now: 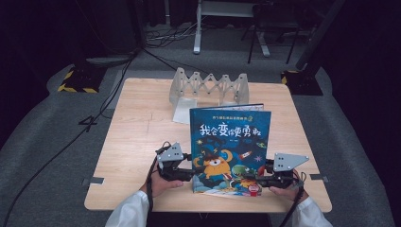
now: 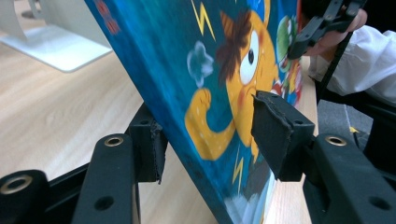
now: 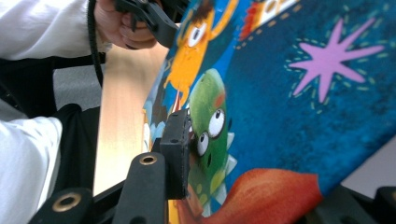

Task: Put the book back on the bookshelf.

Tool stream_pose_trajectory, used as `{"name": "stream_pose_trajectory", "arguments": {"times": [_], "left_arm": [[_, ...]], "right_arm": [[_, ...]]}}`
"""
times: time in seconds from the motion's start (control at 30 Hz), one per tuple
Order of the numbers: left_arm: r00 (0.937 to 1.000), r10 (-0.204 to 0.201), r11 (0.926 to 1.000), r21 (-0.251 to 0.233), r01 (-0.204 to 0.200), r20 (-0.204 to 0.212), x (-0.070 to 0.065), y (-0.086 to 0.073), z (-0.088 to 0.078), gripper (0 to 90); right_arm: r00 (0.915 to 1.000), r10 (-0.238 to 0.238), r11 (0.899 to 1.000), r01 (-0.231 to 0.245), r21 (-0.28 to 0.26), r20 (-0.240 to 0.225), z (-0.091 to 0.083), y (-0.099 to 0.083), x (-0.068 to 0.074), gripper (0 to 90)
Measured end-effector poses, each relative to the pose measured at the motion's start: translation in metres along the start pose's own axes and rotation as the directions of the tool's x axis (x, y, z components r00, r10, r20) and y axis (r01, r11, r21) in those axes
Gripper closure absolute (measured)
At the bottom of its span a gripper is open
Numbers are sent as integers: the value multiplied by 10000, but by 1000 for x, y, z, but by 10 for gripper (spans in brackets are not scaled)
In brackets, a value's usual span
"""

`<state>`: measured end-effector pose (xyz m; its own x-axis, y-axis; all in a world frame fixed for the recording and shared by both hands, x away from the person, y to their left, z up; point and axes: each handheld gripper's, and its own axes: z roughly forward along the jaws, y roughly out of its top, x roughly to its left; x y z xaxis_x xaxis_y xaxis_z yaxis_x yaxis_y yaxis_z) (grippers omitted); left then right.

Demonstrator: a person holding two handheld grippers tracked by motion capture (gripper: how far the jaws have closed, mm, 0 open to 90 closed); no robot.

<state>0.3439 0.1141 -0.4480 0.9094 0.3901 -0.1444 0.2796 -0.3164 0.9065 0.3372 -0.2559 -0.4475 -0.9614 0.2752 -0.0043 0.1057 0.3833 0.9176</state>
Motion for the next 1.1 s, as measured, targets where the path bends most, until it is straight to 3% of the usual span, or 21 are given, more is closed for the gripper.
{"name": "stream_pose_trajectory", "arguments": {"times": [0.13, 0.23, 0.27, 0.3, 0.4, 0.6, 0.7, 0.77, 1.0, 1.1], "left_arm": [[9999, 90, 9989, -460, -83, 144, -2, 11, -4, 525], [9977, 679, 9961, -563, -681, -60, -10, 19, -5, 548], [9977, 679, 9961, -563, -681, -60, -10, 19, -5, 565], [9949, 994, 9936, -526, -1001, -156, -16, 21, -2, 587], [9923, 1201, 9918, -401, -1212, -293, -20, 21, 2, 604], [9928, 1186, 9917, -480, -1194, -179, -21, 16, 9, 633], [9925, 1220, 9908, -585, -1222, -72, -21, 14, 8, 660], [9923, 1237, 9902, -663, -1232, 46, -22, 12, 8, 675], [9835, 1811, 9820, -541, -1809, -12, -30, 14, 7, 708], [9840, 1784, 9820, -631, -1781, -19, -30, 13, 7, 733]], "right_arm": [[9995, 196, 9998, -197, 17, 240, -1, -3, -4, 643], [9981, 352, 9994, -355, 49, 514, 0, -4, -7, 634], [9978, 395, 9992, -398, 50, 542, 0, -5, -7, 631], [9974, 414, 9991, -419, 71, 584, 0, -5, -7, 624], [9969, 410, 9992, -412, 12, 673, 0, -7, -7, 620], [9943, 361, 9993, -357, -54, 1002, -4, -9, -3, 620], [9869, 476, 9988, -458, -156, 1539, -11, -13, -3, 619], [9842, 683, 9977, -666, -158, 1633, -14, -17, -5, 609], [9759, 485, 9983, -540, 201, 2126, -23, -22, 1, 607], [9693, 640, 9975, -694, 144, 2374, -30, -27, 2, 586]]}}
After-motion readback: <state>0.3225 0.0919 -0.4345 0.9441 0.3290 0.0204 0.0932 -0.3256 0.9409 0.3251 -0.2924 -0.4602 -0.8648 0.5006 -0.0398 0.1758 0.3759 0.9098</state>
